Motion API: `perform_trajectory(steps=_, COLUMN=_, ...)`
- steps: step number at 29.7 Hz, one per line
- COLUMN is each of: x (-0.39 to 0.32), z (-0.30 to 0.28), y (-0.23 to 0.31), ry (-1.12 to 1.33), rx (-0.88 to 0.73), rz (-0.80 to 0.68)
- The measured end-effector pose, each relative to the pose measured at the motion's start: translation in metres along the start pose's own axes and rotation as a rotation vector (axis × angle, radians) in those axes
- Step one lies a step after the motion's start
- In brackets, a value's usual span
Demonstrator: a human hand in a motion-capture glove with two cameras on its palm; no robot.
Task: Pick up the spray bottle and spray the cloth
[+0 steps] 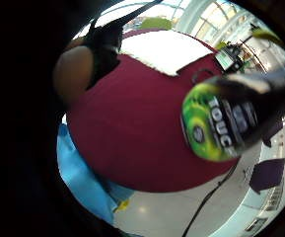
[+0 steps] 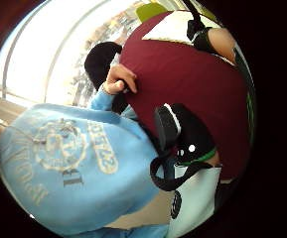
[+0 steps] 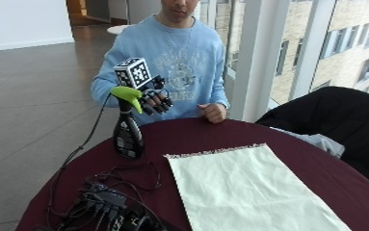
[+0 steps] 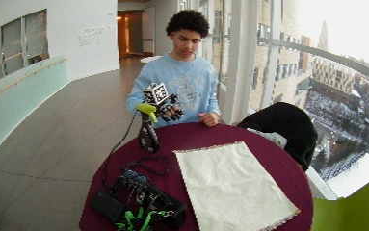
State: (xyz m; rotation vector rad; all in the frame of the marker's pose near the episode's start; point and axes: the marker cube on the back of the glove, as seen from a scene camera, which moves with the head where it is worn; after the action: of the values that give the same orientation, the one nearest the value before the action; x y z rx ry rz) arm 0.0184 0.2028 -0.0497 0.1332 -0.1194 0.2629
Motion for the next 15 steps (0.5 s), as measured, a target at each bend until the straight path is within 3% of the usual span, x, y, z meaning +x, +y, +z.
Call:
perform_trajectory(steps=6, x=0.027, z=-0.019, y=0.042, ry=-0.056, rx=0.066, rz=0.1)
perform_trajectory(steps=15, x=0.066, z=-0.026, y=0.067, ry=-0.33, rx=0.097, rz=0.207)
